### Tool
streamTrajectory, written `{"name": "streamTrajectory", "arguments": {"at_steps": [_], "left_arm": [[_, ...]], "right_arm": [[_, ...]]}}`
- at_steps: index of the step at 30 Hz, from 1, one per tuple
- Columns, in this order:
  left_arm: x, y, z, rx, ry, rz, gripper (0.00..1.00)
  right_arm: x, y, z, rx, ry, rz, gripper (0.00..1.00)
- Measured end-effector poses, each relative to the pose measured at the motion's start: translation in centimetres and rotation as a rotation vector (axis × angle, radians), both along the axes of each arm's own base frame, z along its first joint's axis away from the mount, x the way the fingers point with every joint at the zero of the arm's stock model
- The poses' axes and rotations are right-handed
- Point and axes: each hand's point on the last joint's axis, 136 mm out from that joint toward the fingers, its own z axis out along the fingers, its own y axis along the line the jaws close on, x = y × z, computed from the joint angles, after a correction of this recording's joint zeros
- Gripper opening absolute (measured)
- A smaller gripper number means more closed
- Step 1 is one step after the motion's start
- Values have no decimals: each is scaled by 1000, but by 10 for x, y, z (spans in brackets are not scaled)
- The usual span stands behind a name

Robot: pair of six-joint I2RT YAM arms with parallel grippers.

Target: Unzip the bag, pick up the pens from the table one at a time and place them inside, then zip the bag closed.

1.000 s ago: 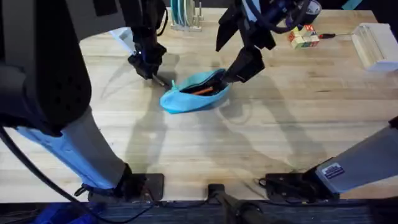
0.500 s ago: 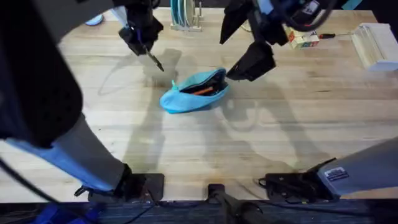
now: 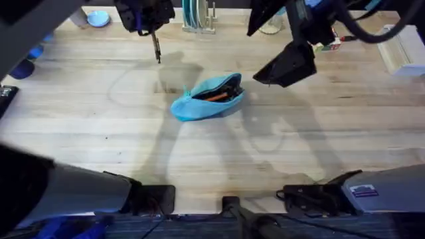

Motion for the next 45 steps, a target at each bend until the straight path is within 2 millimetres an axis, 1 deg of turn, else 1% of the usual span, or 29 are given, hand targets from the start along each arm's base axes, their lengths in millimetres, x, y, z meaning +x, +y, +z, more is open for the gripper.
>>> {"name": "streamTrajectory", "arguments": {"at_steps": [2,5,7,10,15,16,17,24,29,33,36,41,45], "left_arm": [[-5,-9,14,27,-19,-84,44],[-15,-28,32,44,-41,-230,44],[-22,-41,41,38,-52,-319,44],[-31,-63,48,10,-62,-451,44],[-44,-93,46,-30,-36,-645,44],[-45,-96,46,-32,-34,-668,44],[-49,-103,46,-41,-32,-720,44],[-59,-110,41,-62,2,-790,44],[-69,-117,38,-69,28,-887,44],[-74,-126,39,-77,22,-978,44],[-79,-136,41,-84,8,-1075,44],[-88,-153,43,-73,-18,-1213,44],[-96,-166,41,-72,-16,-1285,44]], "right_arm": [[-6,-3,-2,-15,24,-1,996],[-19,-9,-6,-45,86,-2,996],[-28,-14,-8,-65,129,-5,996],[-34,-16,-9,-76,170,-33,997],[-37,-20,-3,-70,197,-104,997],[-37,-22,0,-64,191,-117,997],[-39,-30,10,-49,162,-167,997],[-43,-63,37,-26,56,-305,997],[-44,-84,47,-11,13,-390,997],[-48,-94,43,-10,21,-433,997],[-49,-97,35,-7,36,-448,997],[-51,-96,16,2,61,-456,997],[-52,-92,4,36,69,-465,997]]}}
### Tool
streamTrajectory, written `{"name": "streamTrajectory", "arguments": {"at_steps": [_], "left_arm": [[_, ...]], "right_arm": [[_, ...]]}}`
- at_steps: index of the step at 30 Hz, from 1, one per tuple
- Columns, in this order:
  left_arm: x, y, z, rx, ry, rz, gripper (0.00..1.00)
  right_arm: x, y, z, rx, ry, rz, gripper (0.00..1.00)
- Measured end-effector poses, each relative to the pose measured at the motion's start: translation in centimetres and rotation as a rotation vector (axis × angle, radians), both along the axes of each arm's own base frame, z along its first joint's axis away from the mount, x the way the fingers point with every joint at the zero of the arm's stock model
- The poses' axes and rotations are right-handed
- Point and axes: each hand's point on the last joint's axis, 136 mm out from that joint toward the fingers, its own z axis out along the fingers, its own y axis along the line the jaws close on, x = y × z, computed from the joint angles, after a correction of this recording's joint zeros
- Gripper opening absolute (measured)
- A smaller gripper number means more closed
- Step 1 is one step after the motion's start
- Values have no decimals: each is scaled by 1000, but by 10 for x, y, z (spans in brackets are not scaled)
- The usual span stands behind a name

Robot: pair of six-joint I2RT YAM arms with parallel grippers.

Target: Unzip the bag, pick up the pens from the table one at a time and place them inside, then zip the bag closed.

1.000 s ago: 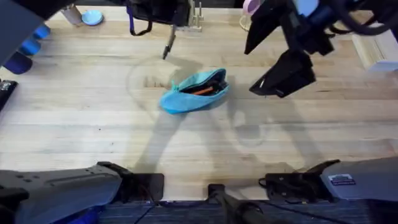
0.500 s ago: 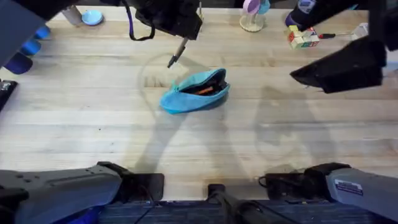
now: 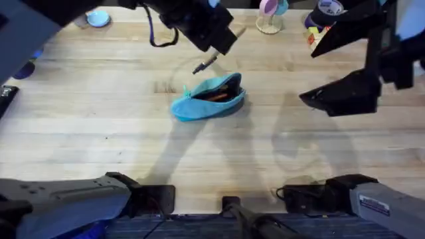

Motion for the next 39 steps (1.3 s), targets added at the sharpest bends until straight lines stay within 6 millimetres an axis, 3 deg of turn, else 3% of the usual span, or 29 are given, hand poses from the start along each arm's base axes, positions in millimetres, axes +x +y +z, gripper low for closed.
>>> {"name": "streamTrajectory", "arguments": {"at_steps": [9,17,29,39], "left_arm": [[-3,-28,-46,56,105,-90,44],[-11,-49,-82,105,181,-170,44],[-11,-49,-122,173,254,-226,45],[-23,-21,-135,320,306,-218,45]], "right_arm": [[-14,2,-24,31,42,-21,997],[-16,4,-27,50,59,-30,997],[-14,8,-24,80,58,-34,997],[-14,9,-23,87,55,-31,997]]}}
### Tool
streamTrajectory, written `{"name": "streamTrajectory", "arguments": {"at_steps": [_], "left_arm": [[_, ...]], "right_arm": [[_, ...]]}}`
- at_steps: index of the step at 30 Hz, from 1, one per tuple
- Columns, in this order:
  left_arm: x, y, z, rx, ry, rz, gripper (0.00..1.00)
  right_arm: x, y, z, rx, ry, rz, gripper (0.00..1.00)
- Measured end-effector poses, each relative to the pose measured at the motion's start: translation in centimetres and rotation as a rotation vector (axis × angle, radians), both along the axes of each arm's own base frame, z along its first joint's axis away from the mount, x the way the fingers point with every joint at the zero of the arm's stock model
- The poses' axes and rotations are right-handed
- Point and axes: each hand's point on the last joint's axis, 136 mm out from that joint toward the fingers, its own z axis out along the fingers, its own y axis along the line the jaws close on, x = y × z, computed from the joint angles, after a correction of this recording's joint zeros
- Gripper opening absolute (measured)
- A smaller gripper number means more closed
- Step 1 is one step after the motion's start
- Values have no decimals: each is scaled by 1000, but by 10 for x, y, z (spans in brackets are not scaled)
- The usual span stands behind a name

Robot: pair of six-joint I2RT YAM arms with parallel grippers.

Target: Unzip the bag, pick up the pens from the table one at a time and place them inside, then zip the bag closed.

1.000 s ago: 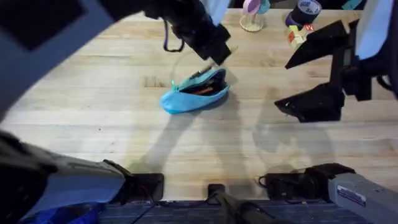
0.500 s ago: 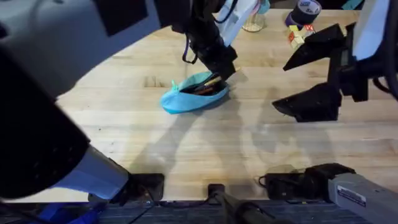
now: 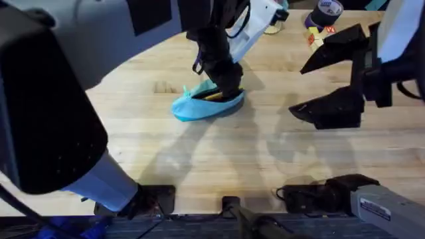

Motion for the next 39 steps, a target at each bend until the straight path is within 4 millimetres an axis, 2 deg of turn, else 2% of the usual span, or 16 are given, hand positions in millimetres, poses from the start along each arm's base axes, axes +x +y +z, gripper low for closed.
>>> {"name": "streamTrajectory", "arguments": {"at_steps": [8,16,20,21,24,28,30,34,39], "left_arm": [[-5,23,-5,112,8,5,45],[-5,31,-6,155,7,8,46],[-5,34,-6,171,1,6,286],[-4,35,-6,175,-1,6,387],[-4,36,-6,182,-7,4,596],[-3,37,-6,185,-9,6,930],[-3,37,-6,184,-11,5,973],[-2,37,2,173,-35,8,977],[-3,38,31,127,-110,17,977]], "right_arm": [[4,1,2,3,-21,0,997],[5,1,2,3,-22,0,997],[7,1,3,5,-37,0,997],[8,1,3,5,-40,0,997],[9,1,4,6,-44,0,997],[9,1,4,6,-45,0,997],[9,1,4,6,-47,0,997],[12,2,5,8,-59,0,997],[15,2,6,10,-75,0,997]]}}
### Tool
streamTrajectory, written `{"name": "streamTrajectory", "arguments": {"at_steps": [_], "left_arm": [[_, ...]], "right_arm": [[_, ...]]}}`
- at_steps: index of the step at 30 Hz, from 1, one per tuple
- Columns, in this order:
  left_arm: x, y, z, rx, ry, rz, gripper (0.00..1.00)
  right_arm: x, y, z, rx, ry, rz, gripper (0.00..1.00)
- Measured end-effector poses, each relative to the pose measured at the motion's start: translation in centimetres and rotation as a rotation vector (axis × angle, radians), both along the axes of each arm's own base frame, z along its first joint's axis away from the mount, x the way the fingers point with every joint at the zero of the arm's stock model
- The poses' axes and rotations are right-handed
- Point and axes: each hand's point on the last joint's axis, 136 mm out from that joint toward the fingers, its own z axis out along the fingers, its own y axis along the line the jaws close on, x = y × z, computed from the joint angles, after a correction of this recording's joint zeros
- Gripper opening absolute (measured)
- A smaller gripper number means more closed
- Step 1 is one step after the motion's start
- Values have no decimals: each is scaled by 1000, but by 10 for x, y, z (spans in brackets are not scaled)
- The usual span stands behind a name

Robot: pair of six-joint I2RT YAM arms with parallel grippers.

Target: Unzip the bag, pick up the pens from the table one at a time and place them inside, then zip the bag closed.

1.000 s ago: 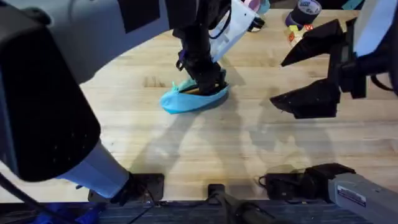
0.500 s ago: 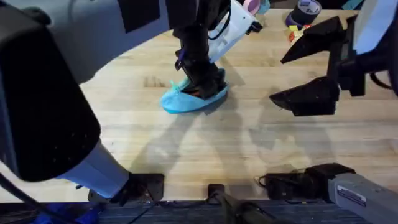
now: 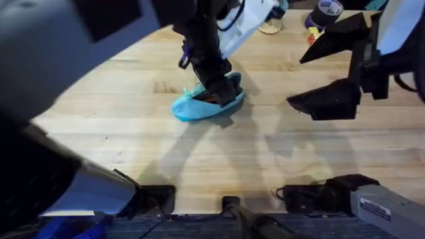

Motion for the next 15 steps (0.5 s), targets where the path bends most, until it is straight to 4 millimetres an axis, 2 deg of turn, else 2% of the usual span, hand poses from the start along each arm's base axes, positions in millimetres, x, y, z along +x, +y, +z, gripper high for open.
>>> {"name": "streamTrajectory", "arguments": {"at_steps": [8,15], "left_arm": [[-6,8,41,-63,-99,10,977],[-3,37,79,-126,-200,91,978]], "right_arm": [[-2,4,3,26,2,13,997],[-5,11,8,75,7,36,997]]}}
